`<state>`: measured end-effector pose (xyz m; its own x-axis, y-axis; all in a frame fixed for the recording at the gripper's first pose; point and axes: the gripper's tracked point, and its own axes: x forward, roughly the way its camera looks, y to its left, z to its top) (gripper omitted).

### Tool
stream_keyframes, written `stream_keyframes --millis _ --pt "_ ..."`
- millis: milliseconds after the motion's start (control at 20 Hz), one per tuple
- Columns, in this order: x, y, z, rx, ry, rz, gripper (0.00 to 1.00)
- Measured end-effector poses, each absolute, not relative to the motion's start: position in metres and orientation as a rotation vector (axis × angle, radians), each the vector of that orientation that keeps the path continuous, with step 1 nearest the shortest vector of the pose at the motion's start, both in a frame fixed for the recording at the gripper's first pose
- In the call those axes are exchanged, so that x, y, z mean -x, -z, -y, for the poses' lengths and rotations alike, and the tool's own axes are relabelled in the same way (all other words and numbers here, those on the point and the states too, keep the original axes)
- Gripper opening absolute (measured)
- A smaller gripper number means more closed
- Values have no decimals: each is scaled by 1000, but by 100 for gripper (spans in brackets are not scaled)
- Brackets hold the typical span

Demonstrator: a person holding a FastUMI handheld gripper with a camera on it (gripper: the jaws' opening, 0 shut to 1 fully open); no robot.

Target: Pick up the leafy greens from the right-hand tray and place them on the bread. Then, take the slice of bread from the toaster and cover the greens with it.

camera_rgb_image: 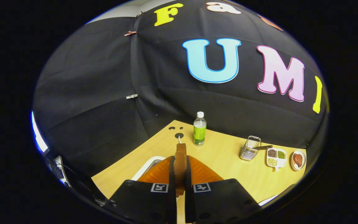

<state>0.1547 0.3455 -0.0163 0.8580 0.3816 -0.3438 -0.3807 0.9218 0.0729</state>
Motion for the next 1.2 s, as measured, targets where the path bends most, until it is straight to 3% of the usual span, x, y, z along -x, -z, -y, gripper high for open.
stream_keyframes --millis 450,850,1200 --pt "-149 93 -247 -123 -304 -484 14" --pt "-128 179 -219 -347 -295 -612 14" --pt "-126 223 -173 -398 -202 -667 14"
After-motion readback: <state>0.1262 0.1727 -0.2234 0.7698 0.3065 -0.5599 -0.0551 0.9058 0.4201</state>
